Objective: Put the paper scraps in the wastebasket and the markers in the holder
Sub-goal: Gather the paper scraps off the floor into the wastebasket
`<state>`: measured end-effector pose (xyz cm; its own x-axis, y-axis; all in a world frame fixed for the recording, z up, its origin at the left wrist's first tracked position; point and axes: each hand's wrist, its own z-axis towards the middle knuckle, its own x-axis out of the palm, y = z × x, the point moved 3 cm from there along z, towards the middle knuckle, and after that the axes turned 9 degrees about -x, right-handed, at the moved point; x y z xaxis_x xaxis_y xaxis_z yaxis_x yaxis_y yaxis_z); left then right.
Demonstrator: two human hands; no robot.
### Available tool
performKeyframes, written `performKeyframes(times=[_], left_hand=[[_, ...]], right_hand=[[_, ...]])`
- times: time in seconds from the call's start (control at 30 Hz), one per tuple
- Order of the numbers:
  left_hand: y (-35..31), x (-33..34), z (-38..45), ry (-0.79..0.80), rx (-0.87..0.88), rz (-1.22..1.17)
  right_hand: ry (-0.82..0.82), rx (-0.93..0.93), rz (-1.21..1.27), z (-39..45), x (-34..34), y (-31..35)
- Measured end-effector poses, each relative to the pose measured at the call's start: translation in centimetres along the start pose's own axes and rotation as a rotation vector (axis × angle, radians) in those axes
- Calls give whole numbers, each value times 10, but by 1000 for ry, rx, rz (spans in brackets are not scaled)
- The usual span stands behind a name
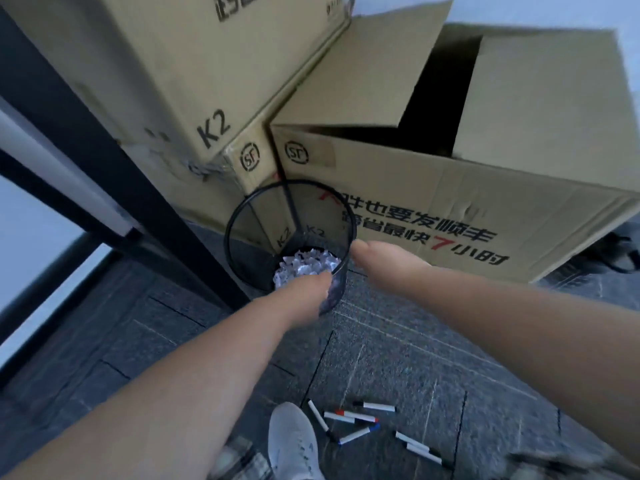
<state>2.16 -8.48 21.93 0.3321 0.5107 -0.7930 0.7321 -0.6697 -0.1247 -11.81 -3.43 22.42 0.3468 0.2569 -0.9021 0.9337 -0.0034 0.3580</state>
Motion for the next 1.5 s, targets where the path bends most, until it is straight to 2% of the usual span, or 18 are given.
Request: performKeyframes(times=[0.1, 0.23, 0.43, 0.57, 0.67, 0.73, 0.83, 0.97, 1.13, 1.5], left_hand=[[7, -40, -4, -120, 20, 25], [29, -61, 19, -199, -8, 1], [56, -44, 58, -278, -39, -53], [76, -25, 78, -320, -127, -97], [84, -14, 89, -326, -168, -116], [89, -7, 97, -314, -203, -39], [96, 1, 105, -203, -286, 116], [96, -2, 101, -133, -308, 223], [91, -11, 90, -104, -357, 240], [91, -12, 85, -109, -358, 242]], right_hand=[[-80, -15, -40, 11, -36, 12], [-157, -25, -7, 52, -39, 12], [-129, 19, 78, 116, -4, -1], [-93, 75, 156, 135, 22, -10], [-50, 86, 107, 140, 34, -12], [-21, 49, -38, 143, 37, -14], [48, -29, -232, 142, 39, -15], [77, -68, -372, 139, 35, -17], [94, -51, -393, 130, 29, -19], [-90, -117, -359, 125, 27, -10]])
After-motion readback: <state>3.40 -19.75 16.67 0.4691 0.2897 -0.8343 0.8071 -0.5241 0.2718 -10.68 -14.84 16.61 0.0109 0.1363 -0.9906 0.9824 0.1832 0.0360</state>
